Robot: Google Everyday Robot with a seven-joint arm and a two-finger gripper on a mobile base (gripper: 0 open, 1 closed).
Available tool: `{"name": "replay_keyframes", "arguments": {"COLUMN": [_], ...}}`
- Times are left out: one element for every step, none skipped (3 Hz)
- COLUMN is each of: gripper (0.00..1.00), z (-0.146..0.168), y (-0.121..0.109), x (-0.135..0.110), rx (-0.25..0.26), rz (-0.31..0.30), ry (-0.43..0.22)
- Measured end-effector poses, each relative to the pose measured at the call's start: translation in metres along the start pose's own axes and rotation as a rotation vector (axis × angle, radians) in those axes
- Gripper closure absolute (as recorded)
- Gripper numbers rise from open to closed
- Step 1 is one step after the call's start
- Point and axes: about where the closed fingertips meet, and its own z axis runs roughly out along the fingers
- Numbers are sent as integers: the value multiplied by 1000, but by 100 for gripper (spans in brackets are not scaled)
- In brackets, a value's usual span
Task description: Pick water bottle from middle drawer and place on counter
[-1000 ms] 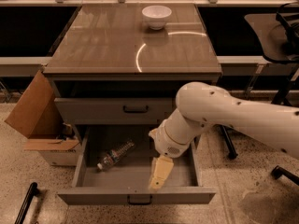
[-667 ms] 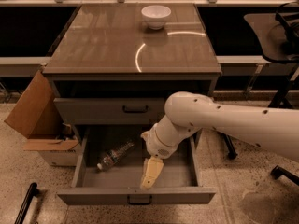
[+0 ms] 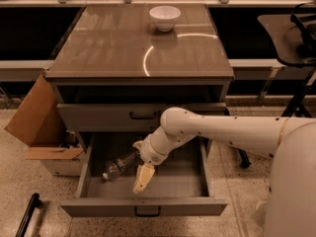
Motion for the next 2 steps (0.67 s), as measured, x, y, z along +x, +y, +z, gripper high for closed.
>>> {"name": "replay_keyframes", "arguments": {"gripper": [0, 0], "z": [0, 18], "y": [0, -16], "x": [0, 7], "rx": [1, 43], "rz": [-1, -64], "ry": [0, 24]}}
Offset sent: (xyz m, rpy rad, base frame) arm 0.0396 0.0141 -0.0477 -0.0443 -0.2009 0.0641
